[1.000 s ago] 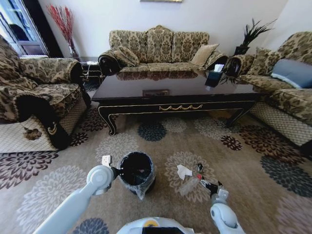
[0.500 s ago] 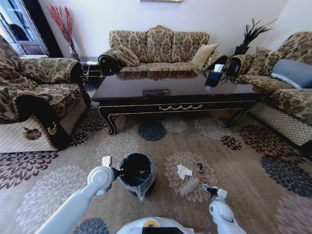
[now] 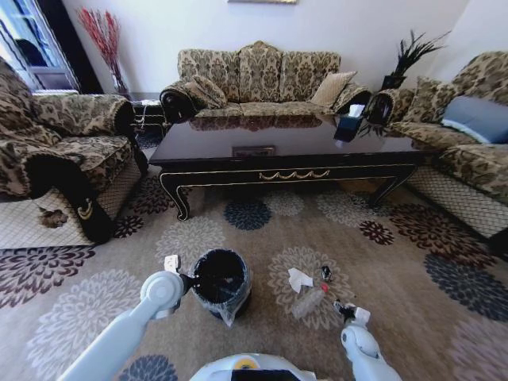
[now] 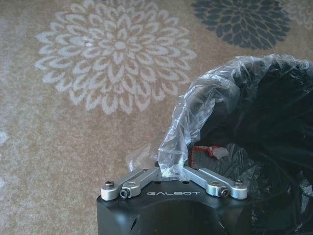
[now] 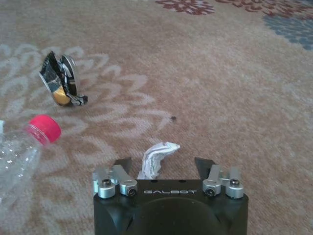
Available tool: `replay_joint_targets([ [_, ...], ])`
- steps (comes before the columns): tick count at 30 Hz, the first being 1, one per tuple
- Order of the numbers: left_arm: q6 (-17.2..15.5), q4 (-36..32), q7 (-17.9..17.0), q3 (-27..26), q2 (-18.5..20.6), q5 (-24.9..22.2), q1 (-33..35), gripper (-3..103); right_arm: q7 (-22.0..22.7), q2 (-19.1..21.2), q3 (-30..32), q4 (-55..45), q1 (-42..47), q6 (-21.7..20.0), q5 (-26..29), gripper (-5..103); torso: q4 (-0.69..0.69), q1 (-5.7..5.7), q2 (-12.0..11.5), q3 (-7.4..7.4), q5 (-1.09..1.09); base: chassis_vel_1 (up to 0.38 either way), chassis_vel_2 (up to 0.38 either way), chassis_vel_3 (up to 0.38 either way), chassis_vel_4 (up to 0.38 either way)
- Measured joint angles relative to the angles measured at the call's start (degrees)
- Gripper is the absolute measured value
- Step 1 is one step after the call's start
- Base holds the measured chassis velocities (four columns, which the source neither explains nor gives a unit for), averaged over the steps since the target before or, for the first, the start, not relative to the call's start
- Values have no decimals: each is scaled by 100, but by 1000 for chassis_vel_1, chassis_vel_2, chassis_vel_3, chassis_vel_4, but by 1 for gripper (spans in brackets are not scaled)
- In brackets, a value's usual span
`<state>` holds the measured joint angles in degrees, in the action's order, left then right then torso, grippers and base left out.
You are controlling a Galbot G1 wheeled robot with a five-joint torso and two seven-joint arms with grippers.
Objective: Move to the front of the table and pick up the trash from the floor, then place it into the trash bin.
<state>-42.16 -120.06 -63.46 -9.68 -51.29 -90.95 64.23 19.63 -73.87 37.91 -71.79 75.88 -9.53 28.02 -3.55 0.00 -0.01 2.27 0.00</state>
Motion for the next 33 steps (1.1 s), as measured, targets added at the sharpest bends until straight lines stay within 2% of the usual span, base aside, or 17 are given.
replay_joint_targets([
  [1, 1, 0, 2, -16, 3, -2, 9, 0, -1, 5, 1, 3, 4, 8, 2, 68, 0, 0, 0, 0, 0, 0, 0, 0, 0],
  [3, 1, 0, 3, -23, 4, -2, 12, 0, -2, 8, 1, 3, 7, 10, 3, 68, 0, 0, 0, 0, 0, 0, 0, 0, 0],
  [7, 2, 1, 16, -35, -17, 39, 44, 0, 45, -6, -2, -7, 20, 5, 33, 47, 0, 0, 0, 0, -1, 0, 0, 0, 0],
  [9, 2, 7, 18, -35, -23, 65, 52, 0, 70, -17, -4, -6, 20, -4, 52, 47, 0, 0, 0, 0, 0, 0, 0, 0, 0],
  [13, 3, 14, 27, -51, -22, 83, 81, 0, 67, -41, -19, -7, 48, -4, 55, 25, 1, 0, 0, 0, -1, 0, 0, 0, 0],
  [15, 3, 15, 28, -63, -19, 83, 83, 0, 65, -45, -22, -9, 57, -3, 50, 25, 1, 0, 1, 0, 0, 0, 0, 0, 0],
  [18, 4, 19, 29, -79, -14, 87, 83, 0, 66, -49, -25, -42, 74, -2, 43, 9, 0, 0, 1, 0, 0, 0, 0, 0, 0],
  [19, 4, 19, 29, -79, -14, 87, 83, 0, 66, -49, -25, -42, 74, -2, 43, 9, 0, 0, 1, 0, 0, 0, 0, 0, 0],
  [21, 4, 18, 31, -78, -14, 83, 83, 0, 68, -49, -29, -80, 81, -2, 43, 2, -1, 0, 1, 0, 0, 0, 0, 0, 0],
  [33, 4, 1, 34, 23, -30, 81, 40, 0, 127, -37, -26, -362, 186, -19, 87, 0, 0, 0, 1, 0, 0, 0, 0, 0, 0],
])
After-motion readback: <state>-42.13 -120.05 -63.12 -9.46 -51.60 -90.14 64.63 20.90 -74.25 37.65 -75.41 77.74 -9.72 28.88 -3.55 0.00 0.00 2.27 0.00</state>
